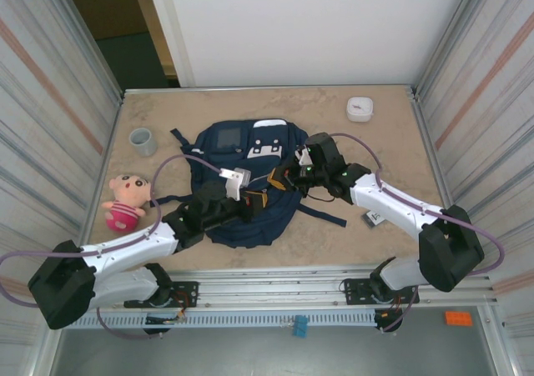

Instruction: Pack the student bag

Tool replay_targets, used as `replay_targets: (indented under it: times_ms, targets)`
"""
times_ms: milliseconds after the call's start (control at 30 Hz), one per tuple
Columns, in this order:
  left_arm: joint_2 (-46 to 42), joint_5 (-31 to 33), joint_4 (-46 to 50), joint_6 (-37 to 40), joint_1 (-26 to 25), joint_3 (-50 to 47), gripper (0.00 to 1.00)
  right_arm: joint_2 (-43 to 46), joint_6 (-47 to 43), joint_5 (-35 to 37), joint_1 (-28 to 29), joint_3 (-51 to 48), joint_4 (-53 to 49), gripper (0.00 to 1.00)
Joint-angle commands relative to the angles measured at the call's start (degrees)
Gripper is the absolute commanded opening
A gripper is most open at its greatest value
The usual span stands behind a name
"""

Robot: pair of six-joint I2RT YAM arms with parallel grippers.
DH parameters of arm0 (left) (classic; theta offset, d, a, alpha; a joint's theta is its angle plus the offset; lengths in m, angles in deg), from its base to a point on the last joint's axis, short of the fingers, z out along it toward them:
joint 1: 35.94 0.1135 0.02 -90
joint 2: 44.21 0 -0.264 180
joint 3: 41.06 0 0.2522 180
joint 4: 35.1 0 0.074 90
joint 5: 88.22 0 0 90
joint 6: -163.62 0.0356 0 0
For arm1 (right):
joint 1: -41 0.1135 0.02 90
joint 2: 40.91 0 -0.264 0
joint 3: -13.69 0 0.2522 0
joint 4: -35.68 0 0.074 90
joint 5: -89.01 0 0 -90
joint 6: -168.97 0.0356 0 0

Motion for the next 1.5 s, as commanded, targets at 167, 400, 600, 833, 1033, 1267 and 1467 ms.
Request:
replay_targets:
  times_ms: [167, 400, 600, 833, 1033, 1267, 1467]
  targets:
    - [-7.6, 8.1, 11.1, 0.7, -0.3, -1.0, 0.0, 3.8, -2.6, -2.6, -2.3, 1.1, -3.9, 0.0]
    - [-16.1, 9.3, 15.8, 2.9, -0.2, -5.4, 0.0, 4.2, -3.7, -3.5, -4.4, 1.1, -5.6, 0.0]
    - [-16.9, 5.1, 7.3, 3.9, -0.1, -7.3, 0.0, 3.6, 1.0, -1.2, 0.0, 0.6, -4.6, 0.41]
    - [-13.0, 2.2, 3.9, 5.9, -0.1, -4.8, 0.0, 1.7, 6.0, 1.7, 3.6, -1.8, 1.3, 0.43]
    - [-11.2, 2.2, 5.4, 5.5, -0.1, -3.7, 0.0, 0.4, 5.5, 2.7, 3.2, -0.7, 2.2, 0.23]
    - [-15.9, 12.7, 17.9, 4.3, 0.2, -3.0, 0.0, 4.2, -2.2, -0.7, -3.8, -0.6, -7.1, 0.0]
    - [-22.5, 14.0, 22.0, 4.1, 2.8, -6.3, 0.0, 7.5, -9.0, -5.3, -11.3, -0.1, -13.8, 0.0]
